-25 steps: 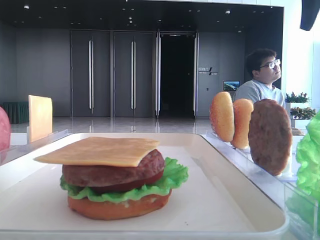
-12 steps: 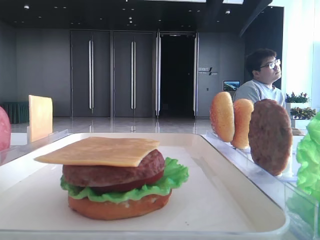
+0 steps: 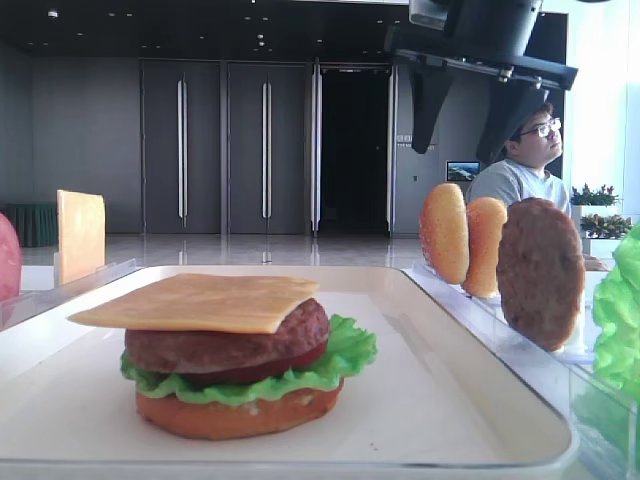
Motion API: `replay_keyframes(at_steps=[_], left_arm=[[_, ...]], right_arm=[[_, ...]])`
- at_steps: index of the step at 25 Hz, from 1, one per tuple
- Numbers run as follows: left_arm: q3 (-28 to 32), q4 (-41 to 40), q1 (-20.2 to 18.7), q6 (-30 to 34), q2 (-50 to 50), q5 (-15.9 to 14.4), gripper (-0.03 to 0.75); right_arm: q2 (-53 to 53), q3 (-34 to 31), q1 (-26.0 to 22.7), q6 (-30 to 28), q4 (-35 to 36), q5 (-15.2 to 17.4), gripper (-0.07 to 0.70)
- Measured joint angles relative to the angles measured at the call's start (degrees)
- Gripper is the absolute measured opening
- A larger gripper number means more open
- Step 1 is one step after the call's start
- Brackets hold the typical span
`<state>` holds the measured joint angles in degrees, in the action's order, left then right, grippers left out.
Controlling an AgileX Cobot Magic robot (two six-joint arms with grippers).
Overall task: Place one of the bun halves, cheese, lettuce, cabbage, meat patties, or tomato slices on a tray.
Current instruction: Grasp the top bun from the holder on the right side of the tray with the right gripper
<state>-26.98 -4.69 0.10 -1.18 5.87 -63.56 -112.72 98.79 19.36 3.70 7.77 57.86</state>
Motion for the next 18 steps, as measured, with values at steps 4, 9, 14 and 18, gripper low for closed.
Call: replay_keyframes(at_steps=[4, 9, 14, 18], left_arm=[[0.0, 0.0, 0.0, 0.0, 0.0, 0.0, 0.345], [0.0, 0.0, 0.0, 0.0, 0.0, 0.0, 0.345], [0.0, 0.0, 0.0, 0.0, 0.0, 0.0, 0.345], [0.0, 0.0, 0.0, 0.0, 0.0, 0.0, 0.345]], right_arm=[[-1.8, 0.4, -1.9, 0.0, 2.9, -0.5, 0.459], [-2.9, 0.5, -2.7, -0.6, 3.9, -1.8, 0.459], [-4.5, 0.8, -2.7, -0.7, 4.1, -2.1, 0.459], [-4.7, 1.0, -2.7, -0.9, 4.1, -2.4, 0.459]])
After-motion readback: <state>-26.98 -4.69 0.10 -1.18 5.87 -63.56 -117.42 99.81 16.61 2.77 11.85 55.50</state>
